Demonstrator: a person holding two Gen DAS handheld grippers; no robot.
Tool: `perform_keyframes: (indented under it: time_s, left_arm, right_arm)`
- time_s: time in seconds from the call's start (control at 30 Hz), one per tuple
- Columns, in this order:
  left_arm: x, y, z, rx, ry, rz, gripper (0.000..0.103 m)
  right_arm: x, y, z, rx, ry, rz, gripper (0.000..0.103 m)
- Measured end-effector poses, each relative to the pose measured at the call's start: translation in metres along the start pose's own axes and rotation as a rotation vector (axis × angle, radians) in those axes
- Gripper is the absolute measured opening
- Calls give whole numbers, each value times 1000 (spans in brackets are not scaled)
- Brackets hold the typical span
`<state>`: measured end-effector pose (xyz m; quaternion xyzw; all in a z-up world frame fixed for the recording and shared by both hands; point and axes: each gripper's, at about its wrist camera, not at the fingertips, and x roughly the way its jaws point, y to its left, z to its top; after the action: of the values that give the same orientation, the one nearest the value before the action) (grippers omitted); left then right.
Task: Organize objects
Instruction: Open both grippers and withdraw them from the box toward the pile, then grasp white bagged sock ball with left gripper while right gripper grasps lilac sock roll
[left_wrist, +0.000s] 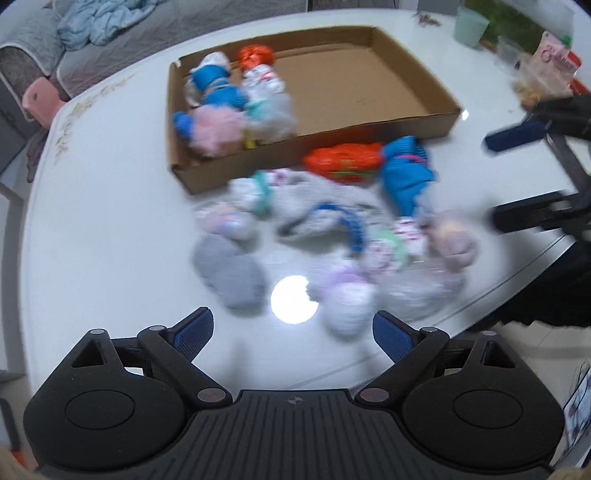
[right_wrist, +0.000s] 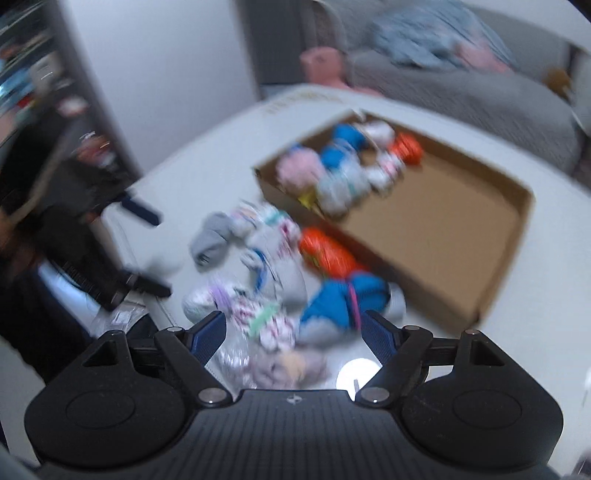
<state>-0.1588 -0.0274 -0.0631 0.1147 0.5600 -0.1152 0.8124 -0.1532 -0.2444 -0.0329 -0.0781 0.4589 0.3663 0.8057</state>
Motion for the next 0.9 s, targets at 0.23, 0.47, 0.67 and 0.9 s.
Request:
perform_keyframes:
  time_s: [0.23,0.47,0.67,0.9]
  left_arm:
    - [21,-24,-15,-60,-86,40,92]
    - [38,-12,-18,-134,-69,27,89]
    - [45,-13,-15,-144,-93,12,84]
    - [52,-14,-15,-177,-86,-37,57]
  right_arm:
    - [38,-5,-13,228,85,0,78]
    - [57,-16,-27,252,155,-118,71]
    - [54,-24,-34,223,177,-206,64]
    - [58,-20,-35,187,207,-202,38]
